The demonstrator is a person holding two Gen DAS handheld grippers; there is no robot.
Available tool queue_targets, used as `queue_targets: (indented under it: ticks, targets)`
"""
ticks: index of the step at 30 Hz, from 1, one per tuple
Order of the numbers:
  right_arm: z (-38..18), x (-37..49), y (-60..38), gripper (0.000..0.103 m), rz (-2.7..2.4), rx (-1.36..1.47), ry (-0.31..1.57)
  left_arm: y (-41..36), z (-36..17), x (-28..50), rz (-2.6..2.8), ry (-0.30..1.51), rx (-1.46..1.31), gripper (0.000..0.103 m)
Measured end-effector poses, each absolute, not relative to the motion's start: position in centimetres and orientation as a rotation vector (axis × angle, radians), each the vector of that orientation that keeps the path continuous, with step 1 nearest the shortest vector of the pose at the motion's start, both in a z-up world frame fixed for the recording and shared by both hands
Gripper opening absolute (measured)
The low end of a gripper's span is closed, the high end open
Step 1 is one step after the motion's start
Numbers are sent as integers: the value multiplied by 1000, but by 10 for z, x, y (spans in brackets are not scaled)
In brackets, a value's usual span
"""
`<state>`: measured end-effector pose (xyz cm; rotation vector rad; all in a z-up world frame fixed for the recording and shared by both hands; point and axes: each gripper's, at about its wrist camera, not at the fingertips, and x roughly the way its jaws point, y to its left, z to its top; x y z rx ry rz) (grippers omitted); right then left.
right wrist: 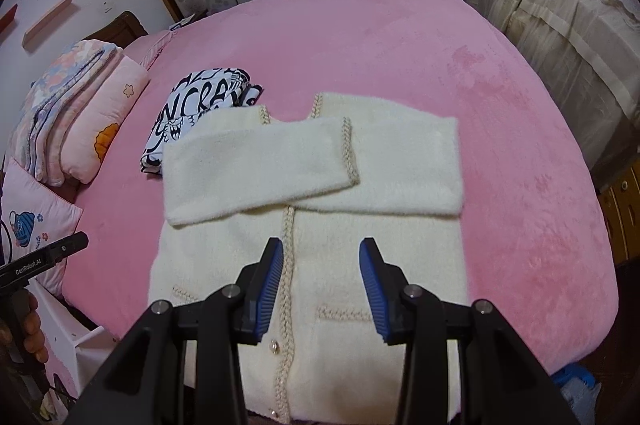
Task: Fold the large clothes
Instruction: 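Move both tools to the cardigan hem and grasp its corners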
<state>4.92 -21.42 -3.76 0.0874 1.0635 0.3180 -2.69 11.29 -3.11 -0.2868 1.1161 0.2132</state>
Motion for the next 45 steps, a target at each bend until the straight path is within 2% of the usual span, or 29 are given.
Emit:
queue_targets:
  ticks: [4,9,27,32,45]
  targets:
    - [-43,23,-213,40,301,94,1065,120,-46,-48,210,1140,-282,65]
    - [-56,-11,-213,53,290,102,1071,129,-73,-77,211,1192,-303,65]
    - [-149,-91,-250,53,220,101,1208,148,-209,-154,191,1406,-365,65]
    - [-179,-101,-280,62,183,115,1228,148,-241,-166,175,1427,-360,65]
    - [-254,-107,-355,63,89,122,1295,171,-292,-188,161,1368,-393,65]
